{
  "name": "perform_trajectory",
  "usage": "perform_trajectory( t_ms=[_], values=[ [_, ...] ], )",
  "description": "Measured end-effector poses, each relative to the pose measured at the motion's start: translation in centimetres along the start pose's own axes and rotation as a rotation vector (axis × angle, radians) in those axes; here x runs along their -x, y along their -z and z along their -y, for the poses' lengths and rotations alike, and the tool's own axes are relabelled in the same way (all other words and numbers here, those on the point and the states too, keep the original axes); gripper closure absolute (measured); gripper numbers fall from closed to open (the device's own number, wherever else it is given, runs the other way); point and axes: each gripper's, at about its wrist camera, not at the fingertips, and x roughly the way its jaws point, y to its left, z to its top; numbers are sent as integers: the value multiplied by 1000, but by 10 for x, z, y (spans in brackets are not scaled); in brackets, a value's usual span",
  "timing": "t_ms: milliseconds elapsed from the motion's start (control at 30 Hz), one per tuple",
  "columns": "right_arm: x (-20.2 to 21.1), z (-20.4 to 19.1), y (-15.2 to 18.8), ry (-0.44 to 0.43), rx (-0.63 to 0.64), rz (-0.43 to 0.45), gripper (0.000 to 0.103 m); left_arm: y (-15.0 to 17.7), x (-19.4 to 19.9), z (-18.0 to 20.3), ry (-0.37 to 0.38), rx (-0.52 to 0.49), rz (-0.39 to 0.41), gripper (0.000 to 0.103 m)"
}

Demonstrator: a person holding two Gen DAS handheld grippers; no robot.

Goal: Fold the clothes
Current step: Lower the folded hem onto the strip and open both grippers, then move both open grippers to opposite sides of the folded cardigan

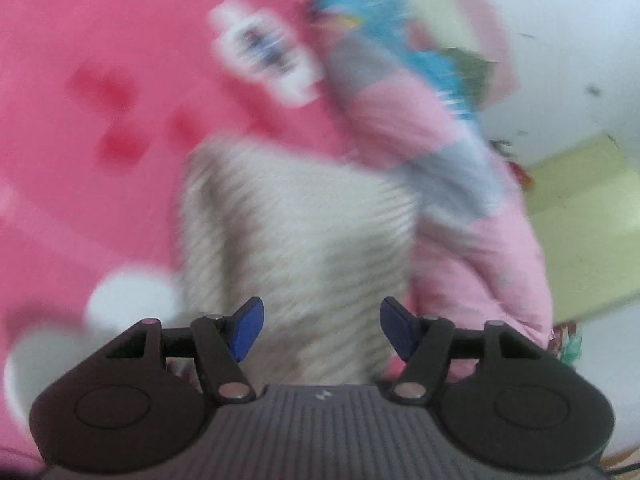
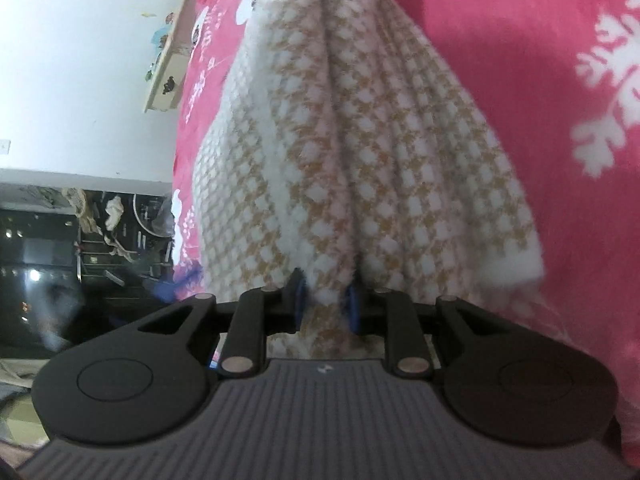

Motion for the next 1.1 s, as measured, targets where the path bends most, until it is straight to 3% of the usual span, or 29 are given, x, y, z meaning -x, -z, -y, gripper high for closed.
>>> perform_trajectory(
  t_ms=[100, 167, 333, 400, 500, 633, 667, 767, 833, 867, 967, 1100],
  values=[
    [-6, -27, 9, 63, 100, 42, 84, -3, -41, 31, 31, -142, -59, 39],
    [0, -32, 13, 98, 146, 61, 84, 14, -63, 32, 3, -209, -124, 48],
    [36, -43, 5, 198, 222, 46, 80, 38, -76, 24, -33, -277, -70, 52],
    [60, -65, -9, 200, 278, 128, 80, 43, -71, 22, -31, -304, -55, 52],
    [79, -111, -42, 195, 489, 302, 78, 50, -73, 29, -51, -384, -31, 52],
    [45, -143, -76, 310, 712, 432, 78, 63, -69, 35, -83, -473, 7, 52],
    [32, -139, -82, 341, 708, 433, 78, 65, -69, 33, -82, -474, 19, 52],
    [-39, -109, -87, 501, 712, 272, 81, 70, -65, 22, -40, -434, 28, 52],
    [-55, -69, -74, 550, 666, 201, 81, 75, -63, 17, -17, -418, 42, 52],
    [-57, -72, -70, 546, 673, 220, 81, 77, -63, 17, -17, -428, 58, 52],
    [-57, -103, -81, 617, 674, 167, 81, 84, -62, 16, -15, -444, 104, 52],
    [-87, -123, -84, 565, 726, 104, 79, 92, -58, 15, -19, -457, 142, 52]
  ],
)
